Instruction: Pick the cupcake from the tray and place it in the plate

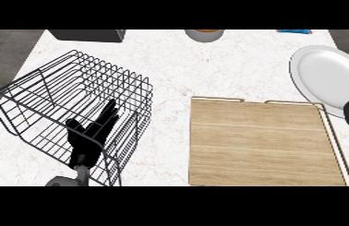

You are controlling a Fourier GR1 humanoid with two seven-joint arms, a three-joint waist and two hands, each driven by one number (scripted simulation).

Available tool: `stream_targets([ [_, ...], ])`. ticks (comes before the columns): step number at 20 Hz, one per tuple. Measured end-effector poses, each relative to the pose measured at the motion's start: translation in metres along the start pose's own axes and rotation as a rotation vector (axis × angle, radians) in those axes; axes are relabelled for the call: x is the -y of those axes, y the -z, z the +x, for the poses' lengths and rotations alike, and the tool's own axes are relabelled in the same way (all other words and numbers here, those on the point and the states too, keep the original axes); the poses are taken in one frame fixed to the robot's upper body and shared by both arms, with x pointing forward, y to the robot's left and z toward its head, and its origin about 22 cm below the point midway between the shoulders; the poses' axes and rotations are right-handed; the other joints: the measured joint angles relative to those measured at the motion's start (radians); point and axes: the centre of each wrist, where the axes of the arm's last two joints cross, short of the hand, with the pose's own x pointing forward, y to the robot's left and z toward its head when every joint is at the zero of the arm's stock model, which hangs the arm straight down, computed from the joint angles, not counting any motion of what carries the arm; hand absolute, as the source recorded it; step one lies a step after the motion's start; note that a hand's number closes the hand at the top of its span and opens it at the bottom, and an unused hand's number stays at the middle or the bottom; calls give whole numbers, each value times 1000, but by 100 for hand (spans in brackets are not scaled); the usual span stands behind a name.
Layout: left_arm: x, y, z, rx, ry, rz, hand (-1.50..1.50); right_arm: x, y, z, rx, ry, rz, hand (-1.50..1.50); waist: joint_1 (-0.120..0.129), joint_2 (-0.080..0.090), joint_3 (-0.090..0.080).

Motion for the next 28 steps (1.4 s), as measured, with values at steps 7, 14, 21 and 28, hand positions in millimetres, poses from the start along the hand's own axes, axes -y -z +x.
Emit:
stream_targets([
  [7, -5, 2, -2, -4, -1, 4, 0, -11, -11, -23, -212, -87, 154, -150, -5, -1, 4],
  [14, -6, 0, -4, -5, -13, 8, 0, -10, -14, -22, -177, 35, 181, -150, -12, -5, 7],
  [21, -10, 1, -7, -15, -12, 21, 0, -2, -10, -12, -162, 228, 102, -150, -27, -11, 6],
  [28, -8, -4, -13, -21, -23, 40, 0, 12, -24, -22, -209, 396, 136, -150, -48, -23, 3],
])
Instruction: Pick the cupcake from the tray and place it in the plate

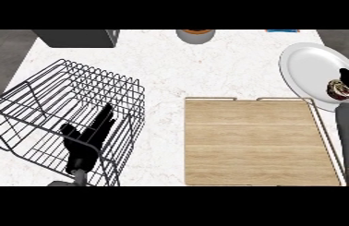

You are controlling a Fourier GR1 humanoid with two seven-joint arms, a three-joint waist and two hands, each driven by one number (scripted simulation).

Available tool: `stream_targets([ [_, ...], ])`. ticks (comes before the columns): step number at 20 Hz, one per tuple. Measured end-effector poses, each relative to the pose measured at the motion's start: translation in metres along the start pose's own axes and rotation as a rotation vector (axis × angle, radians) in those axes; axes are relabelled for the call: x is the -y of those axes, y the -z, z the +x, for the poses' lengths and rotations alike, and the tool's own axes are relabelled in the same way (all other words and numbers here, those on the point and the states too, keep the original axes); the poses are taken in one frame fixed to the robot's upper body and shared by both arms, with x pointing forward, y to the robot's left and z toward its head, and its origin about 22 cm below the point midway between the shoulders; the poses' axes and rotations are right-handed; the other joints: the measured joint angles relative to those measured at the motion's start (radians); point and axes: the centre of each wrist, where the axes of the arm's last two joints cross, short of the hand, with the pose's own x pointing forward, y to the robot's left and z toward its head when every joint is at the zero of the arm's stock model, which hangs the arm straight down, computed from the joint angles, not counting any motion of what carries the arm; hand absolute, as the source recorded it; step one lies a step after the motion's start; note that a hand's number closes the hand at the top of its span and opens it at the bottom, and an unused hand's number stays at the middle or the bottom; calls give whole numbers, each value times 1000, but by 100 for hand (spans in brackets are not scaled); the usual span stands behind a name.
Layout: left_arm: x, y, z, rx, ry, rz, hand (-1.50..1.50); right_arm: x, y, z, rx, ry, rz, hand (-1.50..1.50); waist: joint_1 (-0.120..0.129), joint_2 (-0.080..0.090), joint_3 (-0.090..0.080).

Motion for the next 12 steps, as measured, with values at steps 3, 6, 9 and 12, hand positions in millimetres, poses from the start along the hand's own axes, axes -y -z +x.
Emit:
stream_targets([
  [3, -7, -1, -1, -5, -1, 10, 0, 12, -12, -11, 0, 54, 68, -150, -8, -3, -2],
  [6, -7, -1, 1, -3, 2, 16, 0, 27, -24, -30, 11, 82, 141, -150, -11, -4, -3],
  [9, -4, -4, 0, -3, 5, 13, 0, 39, -33, -48, 15, 99, 205, -150, -11, -5, -5],
  [12, -9, -4, 2, -9, 3, 14, 0, 50, -50, -69, 25, 82, 255, -150, -11, -5, -7],
])
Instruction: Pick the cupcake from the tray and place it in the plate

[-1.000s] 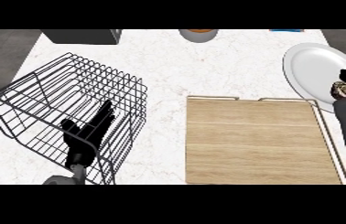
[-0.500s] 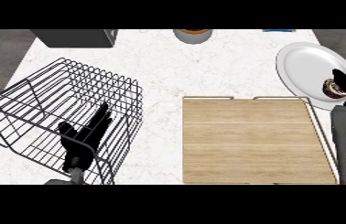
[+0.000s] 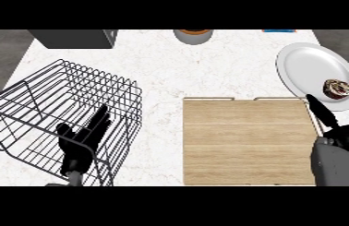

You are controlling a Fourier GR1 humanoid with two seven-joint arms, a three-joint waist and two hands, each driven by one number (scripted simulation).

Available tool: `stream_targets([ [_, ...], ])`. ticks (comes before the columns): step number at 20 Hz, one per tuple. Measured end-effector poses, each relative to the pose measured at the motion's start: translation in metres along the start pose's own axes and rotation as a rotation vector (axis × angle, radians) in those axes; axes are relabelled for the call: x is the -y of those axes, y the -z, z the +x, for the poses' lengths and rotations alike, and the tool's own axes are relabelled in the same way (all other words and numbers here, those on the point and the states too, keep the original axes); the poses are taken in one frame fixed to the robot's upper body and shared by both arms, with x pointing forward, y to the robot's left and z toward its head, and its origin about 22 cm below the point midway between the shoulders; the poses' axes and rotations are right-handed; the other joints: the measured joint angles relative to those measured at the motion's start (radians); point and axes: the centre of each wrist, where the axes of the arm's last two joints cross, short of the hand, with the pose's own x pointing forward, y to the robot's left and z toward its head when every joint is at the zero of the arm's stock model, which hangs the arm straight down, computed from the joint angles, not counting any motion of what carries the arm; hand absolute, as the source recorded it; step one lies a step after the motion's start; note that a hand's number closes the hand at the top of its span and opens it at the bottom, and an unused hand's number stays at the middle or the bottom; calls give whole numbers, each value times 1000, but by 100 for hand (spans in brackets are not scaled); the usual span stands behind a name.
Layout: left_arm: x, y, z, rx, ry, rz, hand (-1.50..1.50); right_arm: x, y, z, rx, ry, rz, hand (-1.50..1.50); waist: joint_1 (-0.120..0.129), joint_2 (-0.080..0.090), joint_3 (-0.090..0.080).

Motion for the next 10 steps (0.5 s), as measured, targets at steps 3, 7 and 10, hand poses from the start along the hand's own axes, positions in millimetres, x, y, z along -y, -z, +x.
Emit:
stream_targets([
  [3, -1, 0, 3, -5, 0, 6, 0, 3, -18, -12, 0, -30, 44, -150, 0, 0, -1],
  [7, -3, 2, -3, -1, 3, -1, 0, 11, -32, -19, -7, -61, 77, -150, 0, -1, -1],
  [10, 0, 3, -3, -1, 5, 4, 0, 18, -46, -28, -17, -71, 89, -150, 0, -2, -1],
])
